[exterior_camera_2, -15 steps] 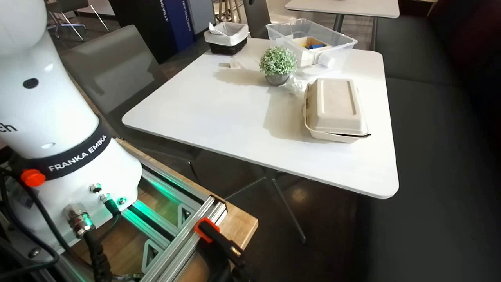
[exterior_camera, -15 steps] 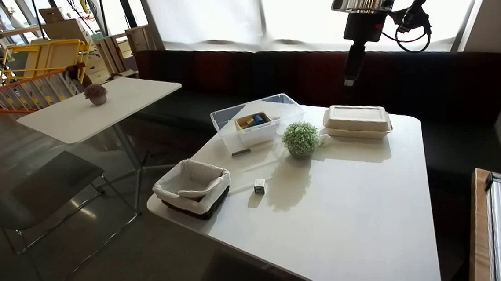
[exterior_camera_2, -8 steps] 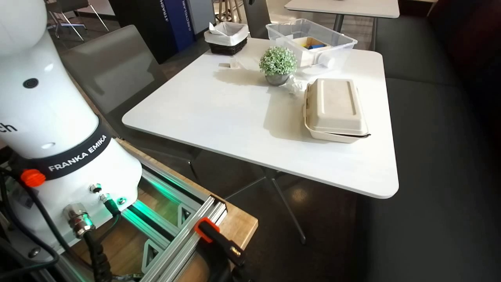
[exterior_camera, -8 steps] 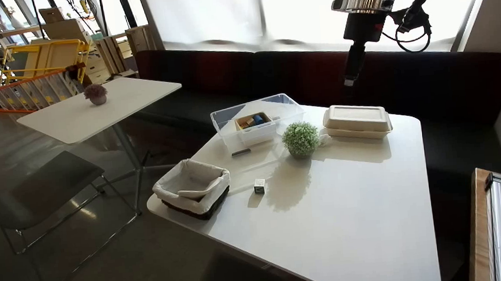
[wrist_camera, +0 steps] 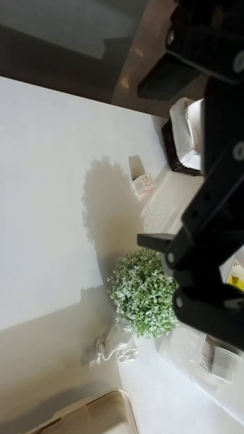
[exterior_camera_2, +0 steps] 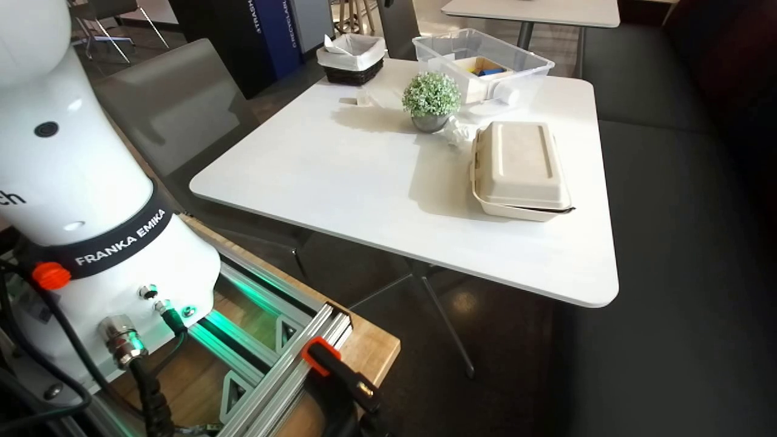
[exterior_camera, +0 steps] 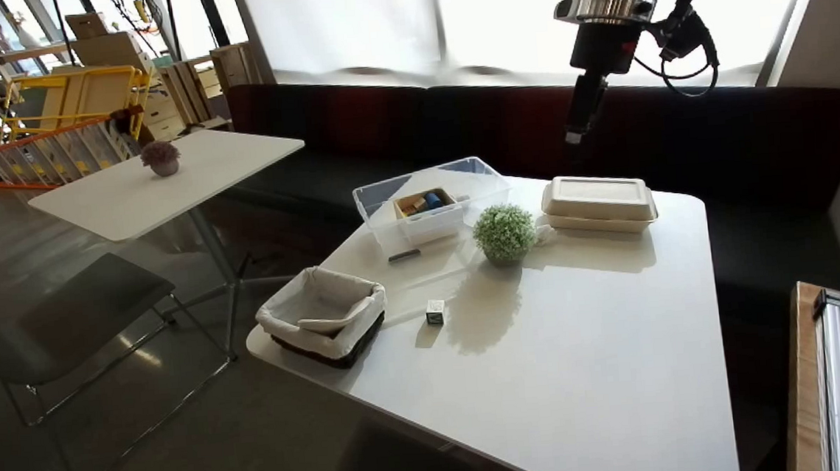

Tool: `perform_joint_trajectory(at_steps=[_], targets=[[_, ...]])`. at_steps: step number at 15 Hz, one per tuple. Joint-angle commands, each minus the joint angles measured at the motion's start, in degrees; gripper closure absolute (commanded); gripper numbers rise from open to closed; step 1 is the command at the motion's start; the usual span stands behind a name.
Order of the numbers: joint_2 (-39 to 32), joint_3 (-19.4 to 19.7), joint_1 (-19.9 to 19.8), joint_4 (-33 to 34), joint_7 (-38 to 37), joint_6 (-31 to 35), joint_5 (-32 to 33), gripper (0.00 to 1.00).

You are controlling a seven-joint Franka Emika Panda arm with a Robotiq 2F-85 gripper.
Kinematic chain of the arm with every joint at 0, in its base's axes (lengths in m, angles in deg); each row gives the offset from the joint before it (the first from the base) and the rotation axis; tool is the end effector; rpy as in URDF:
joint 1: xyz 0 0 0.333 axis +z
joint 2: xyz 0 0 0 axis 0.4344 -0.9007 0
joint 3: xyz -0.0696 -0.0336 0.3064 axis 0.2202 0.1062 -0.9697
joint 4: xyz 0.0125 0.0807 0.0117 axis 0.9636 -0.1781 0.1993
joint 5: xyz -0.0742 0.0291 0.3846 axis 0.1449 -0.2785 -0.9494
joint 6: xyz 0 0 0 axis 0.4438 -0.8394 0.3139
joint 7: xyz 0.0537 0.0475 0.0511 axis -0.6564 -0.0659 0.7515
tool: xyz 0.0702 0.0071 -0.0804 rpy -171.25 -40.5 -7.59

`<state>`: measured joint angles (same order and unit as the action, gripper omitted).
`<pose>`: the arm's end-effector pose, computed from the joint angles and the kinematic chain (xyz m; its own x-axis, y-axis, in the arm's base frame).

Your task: Move the container to the left.

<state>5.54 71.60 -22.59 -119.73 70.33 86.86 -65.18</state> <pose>0.4220 -0.0945 0.4122 0.9753 0.1579 0.1544 0.1952 -0.9434 -0.2680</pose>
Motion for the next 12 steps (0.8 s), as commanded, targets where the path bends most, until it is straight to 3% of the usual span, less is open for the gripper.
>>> perform_joint_trajectory(at_steps=[1,4,9,12], targets=[[-7.7,-0.3,-0.4,3.4,-0.2,5.3,-8.0,0.0],[-13.4,-1.1,-1.0,6.7,-0.4,11.6,-13.9,0.0],[-21.9,-2.5,-5.7,12.9,-4.4,21.1,-12.6,0.0],[-26.7,-3.5,-8.9,16.8,-6.5,22.7,-12.9,0.0]])
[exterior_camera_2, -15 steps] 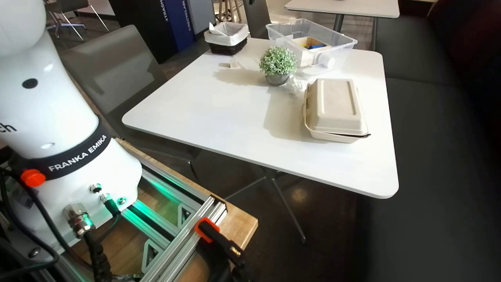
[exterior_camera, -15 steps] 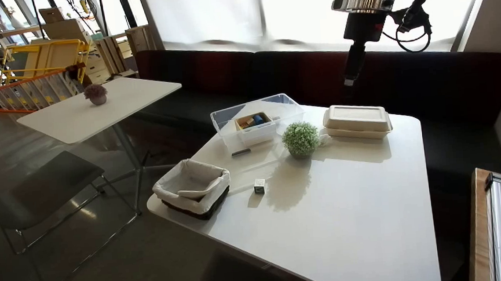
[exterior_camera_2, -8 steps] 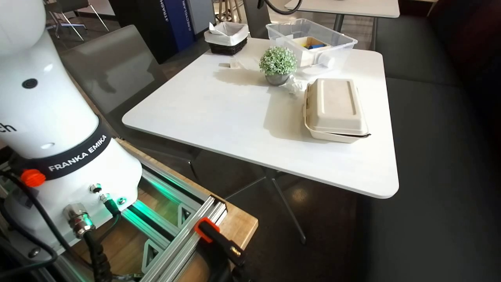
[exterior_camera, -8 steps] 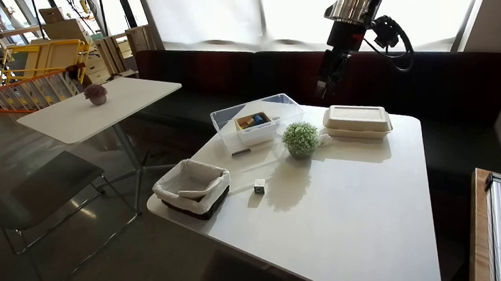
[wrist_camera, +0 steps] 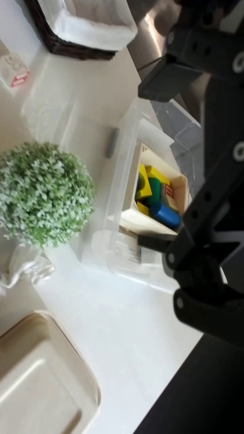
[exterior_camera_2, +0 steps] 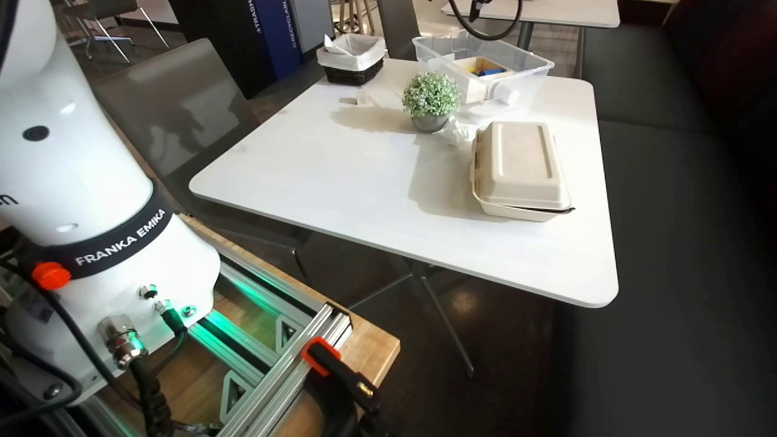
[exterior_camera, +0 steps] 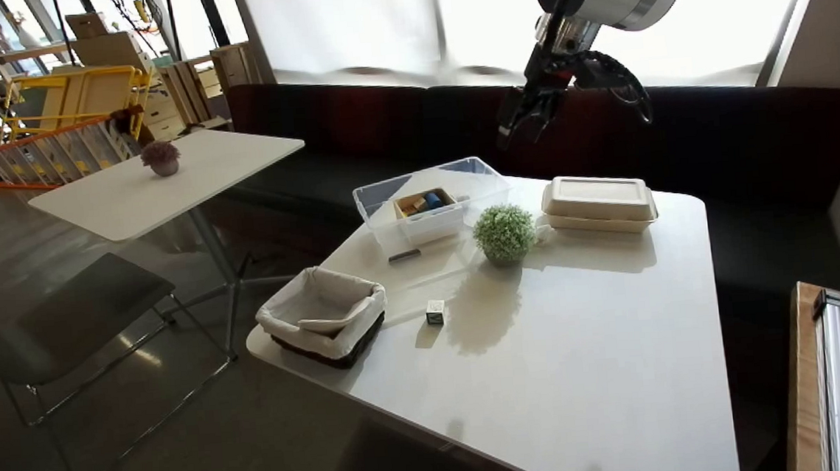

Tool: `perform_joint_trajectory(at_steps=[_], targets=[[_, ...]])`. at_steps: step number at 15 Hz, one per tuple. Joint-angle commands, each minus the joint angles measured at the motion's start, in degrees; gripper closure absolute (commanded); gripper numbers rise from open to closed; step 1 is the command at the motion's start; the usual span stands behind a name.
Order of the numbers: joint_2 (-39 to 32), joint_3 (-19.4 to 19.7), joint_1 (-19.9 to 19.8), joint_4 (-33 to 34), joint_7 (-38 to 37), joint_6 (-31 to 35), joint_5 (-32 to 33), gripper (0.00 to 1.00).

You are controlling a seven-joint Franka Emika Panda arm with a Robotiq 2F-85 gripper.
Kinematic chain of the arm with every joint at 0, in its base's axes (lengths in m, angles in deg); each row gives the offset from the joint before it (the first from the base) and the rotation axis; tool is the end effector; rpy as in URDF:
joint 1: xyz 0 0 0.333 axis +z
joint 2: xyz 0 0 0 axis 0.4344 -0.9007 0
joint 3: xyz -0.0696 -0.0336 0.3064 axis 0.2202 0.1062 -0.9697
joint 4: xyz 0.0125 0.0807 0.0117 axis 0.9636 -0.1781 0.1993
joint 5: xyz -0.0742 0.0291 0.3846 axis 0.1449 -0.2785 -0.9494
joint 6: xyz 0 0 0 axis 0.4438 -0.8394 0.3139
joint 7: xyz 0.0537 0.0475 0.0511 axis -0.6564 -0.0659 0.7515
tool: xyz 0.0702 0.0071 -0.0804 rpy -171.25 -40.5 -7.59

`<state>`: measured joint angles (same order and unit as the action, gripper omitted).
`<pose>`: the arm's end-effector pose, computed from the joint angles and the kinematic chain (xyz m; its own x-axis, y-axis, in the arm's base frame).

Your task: Move the container to the left.

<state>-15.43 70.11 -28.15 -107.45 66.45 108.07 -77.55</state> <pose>0.5152 -0.1722 0.3731 0.9231 -0.2111 0.3214 -0.1466 -0.9659 -0.2136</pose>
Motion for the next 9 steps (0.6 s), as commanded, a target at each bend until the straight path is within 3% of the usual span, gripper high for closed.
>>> perform_joint_trajectory(at_steps=[1,5,6,9], targets=[[-7.1,-2.6,-4.2,5.6,-3.2,1.4,-0.6,0.0],[-12.3,-5.5,-7.8,8.8,-5.7,-1.0,-1.5,0.0],[-8.8,-5.8,-8.2,6.1,-4.5,0.5,0.8,0.0],[-11.5,-7.0,-9.1,7.5,-5.9,0.6,0.9,0.0]])
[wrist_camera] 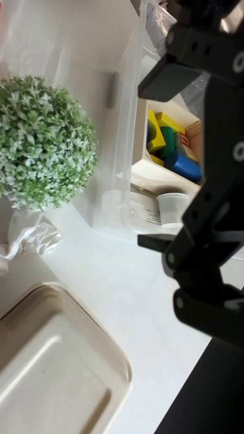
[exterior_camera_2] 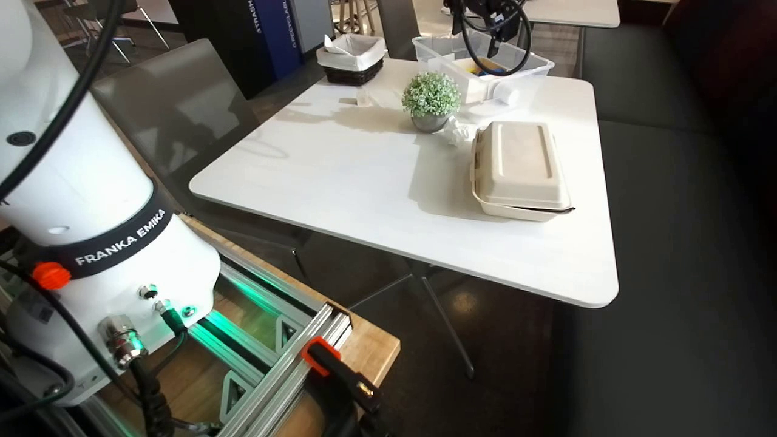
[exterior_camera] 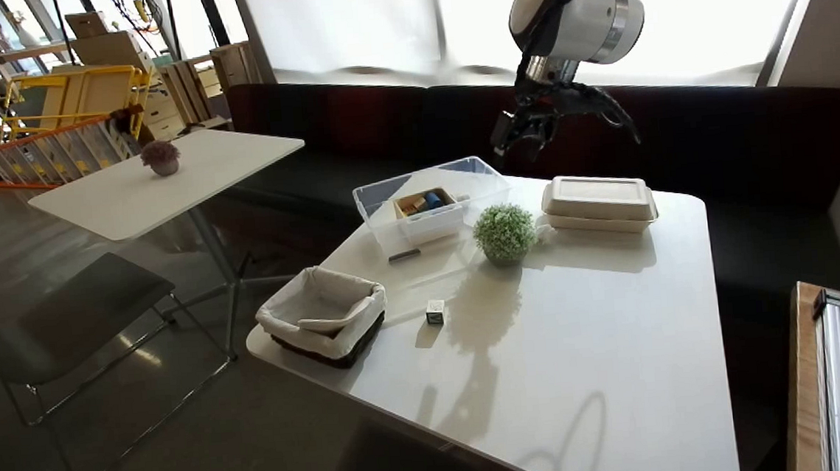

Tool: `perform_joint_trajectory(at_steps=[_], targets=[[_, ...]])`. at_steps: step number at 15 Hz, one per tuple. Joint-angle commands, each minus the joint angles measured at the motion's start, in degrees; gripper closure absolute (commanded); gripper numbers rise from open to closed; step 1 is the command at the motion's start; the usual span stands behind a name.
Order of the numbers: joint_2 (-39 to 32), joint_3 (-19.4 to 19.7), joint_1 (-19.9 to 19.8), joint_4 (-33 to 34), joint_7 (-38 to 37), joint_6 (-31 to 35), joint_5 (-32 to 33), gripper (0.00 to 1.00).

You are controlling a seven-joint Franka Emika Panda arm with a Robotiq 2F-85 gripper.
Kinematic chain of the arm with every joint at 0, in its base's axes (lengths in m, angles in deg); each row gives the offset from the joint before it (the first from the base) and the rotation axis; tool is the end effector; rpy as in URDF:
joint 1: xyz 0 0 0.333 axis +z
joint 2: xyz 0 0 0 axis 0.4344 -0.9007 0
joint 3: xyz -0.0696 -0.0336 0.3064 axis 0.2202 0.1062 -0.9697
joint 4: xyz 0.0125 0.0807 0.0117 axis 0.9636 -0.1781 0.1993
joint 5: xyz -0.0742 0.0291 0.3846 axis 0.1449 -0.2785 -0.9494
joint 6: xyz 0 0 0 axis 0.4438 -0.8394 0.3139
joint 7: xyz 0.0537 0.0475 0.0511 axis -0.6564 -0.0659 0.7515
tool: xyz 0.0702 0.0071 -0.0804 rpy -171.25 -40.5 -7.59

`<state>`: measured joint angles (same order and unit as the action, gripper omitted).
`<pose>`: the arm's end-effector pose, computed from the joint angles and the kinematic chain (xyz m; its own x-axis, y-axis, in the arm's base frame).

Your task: Move the container to the left.

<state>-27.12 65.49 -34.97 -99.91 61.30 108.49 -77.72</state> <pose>0.5476 -0.2048 0.3191 0.9131 -0.3293 0.2407 -0.2822 -0.9361 -0.2100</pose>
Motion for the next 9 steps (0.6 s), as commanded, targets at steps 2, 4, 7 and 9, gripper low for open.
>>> perform_joint_trajectory(at_steps=[2,4,7,9], targets=[[-0.1,-2.5,-2.4,0.3,-1.0,0.2,1.0,0.0],[-1.0,-2.5,-2.3,1.0,-1.7,0.8,0.7,0.0],[-4.5,-3.8,-3.0,3.4,-1.6,3.2,0.8,0.0],[-6.5,-5.3,-3.6,4.1,-1.6,6.2,-0.3,0.0]])
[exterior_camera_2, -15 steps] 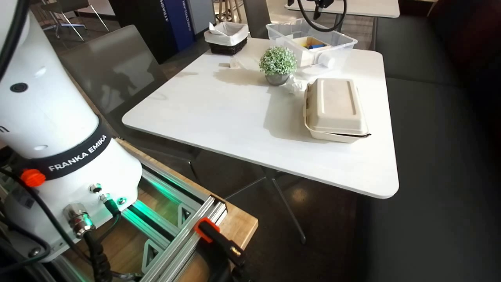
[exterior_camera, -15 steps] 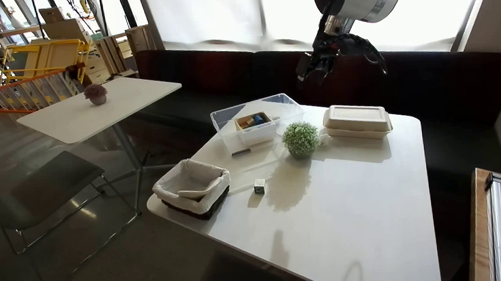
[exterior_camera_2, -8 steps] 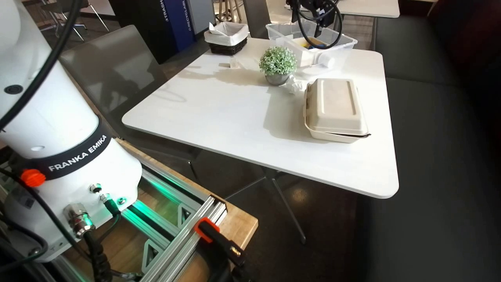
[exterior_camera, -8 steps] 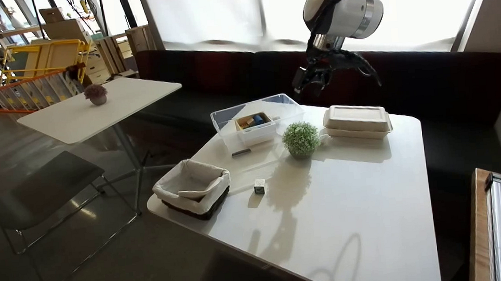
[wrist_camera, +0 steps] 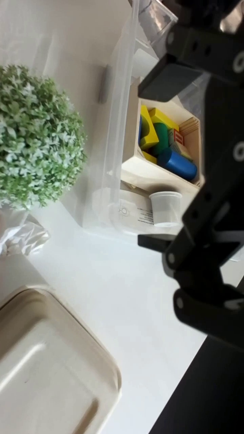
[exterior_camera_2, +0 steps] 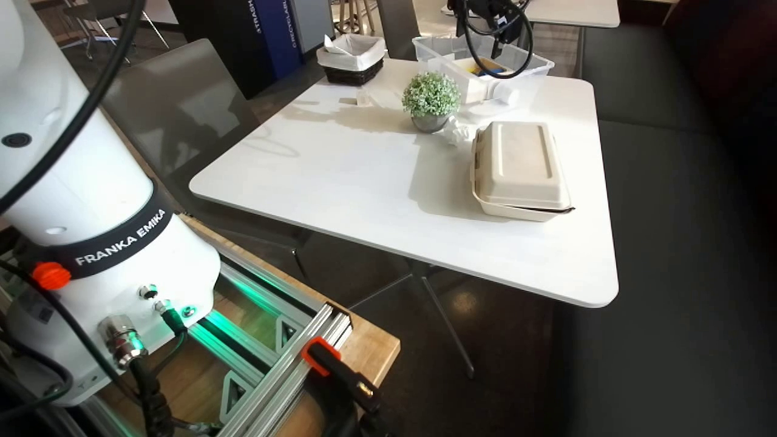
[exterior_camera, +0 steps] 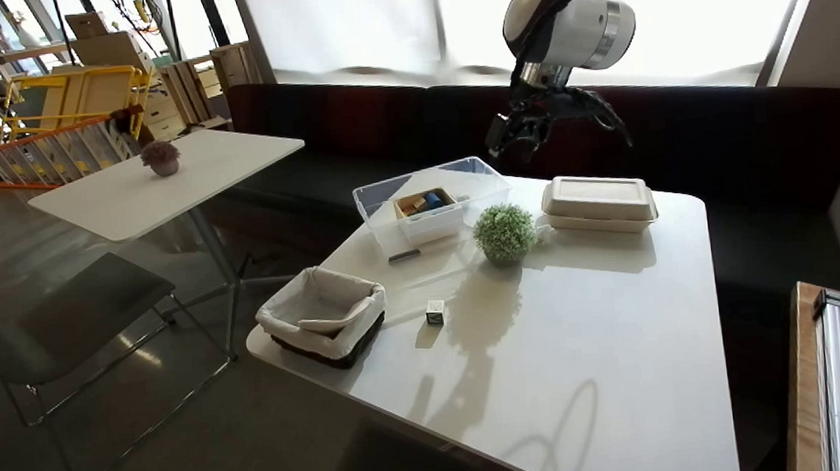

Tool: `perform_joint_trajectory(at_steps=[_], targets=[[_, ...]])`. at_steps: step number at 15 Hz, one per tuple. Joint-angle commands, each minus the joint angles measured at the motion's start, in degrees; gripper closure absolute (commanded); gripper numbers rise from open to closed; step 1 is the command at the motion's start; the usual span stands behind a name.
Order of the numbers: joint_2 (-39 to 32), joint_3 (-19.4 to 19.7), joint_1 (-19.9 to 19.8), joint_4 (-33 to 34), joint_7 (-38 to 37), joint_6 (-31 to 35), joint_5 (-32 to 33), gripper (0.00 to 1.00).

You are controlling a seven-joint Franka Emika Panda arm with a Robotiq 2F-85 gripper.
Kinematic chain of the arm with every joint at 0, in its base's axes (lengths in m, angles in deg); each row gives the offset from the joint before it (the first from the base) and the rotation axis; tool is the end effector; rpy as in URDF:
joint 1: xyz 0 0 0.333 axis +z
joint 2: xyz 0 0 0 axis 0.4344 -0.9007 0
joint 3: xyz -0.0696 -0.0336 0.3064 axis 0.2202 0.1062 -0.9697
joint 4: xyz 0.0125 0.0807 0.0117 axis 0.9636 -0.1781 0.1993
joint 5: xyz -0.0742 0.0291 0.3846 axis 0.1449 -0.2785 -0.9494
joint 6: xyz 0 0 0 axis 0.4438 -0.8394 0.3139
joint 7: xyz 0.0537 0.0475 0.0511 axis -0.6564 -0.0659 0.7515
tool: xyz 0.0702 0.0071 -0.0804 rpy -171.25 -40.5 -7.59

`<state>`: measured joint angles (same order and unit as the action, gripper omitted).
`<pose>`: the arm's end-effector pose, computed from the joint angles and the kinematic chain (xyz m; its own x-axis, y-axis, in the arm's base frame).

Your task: Move the container to the left.

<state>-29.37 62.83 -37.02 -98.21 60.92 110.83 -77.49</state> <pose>0.5597 -0.2052 0.3121 0.9066 -0.3291 0.2643 -0.2826 -0.9383 -0.1993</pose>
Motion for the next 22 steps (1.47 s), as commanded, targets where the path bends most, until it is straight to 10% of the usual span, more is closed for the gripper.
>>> perform_joint_trajectory(at_steps=[1,2,6,12,22], targets=[[-5.2,-3.3,-1.9,2.8,-1.2,5.2,-0.4,0.03],[-6.3,-4.1,-2.4,3.3,-1.1,7.1,-0.4,0.26],[-10.4,-6.3,-4.6,5.4,-2.6,14.3,1.1,0.41],[-13.9,-2.7,-2.7,8.0,-3.6,18.3,-0.1,0.21],[-15.9,-2.9,-4.2,7.0,-17.2,16.0,9.2,0.99]])
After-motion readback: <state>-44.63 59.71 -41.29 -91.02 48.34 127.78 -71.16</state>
